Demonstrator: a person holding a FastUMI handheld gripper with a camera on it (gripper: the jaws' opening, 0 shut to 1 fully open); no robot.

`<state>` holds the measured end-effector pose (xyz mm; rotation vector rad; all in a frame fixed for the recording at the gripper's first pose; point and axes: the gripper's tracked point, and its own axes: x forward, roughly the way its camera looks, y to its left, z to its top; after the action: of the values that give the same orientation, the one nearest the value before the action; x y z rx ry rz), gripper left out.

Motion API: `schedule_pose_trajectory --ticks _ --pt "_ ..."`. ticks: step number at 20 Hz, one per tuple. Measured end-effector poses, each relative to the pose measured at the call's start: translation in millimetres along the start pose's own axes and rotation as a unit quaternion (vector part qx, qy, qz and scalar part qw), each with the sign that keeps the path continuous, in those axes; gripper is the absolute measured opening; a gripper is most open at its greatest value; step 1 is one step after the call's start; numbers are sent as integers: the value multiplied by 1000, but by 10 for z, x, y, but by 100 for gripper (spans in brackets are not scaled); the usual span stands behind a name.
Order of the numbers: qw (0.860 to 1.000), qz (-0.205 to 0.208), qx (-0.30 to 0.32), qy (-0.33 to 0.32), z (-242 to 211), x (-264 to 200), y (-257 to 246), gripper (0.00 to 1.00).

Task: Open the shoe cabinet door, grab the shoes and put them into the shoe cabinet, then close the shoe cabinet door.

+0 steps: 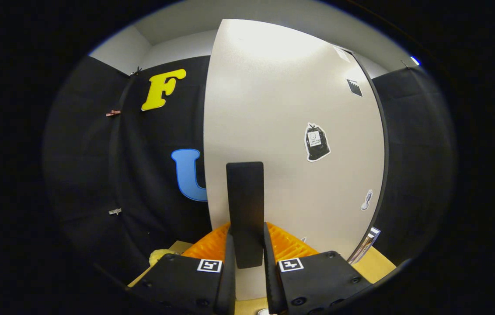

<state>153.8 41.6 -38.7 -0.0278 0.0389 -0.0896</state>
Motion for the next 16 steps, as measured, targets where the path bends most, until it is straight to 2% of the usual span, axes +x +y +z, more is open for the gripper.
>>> schedule_pose_trajectory --ticks 8,16 --pt "998 64 4 8 8 -632 -332 32" --pt "996 90 0 1 43 -1124 -832 32"
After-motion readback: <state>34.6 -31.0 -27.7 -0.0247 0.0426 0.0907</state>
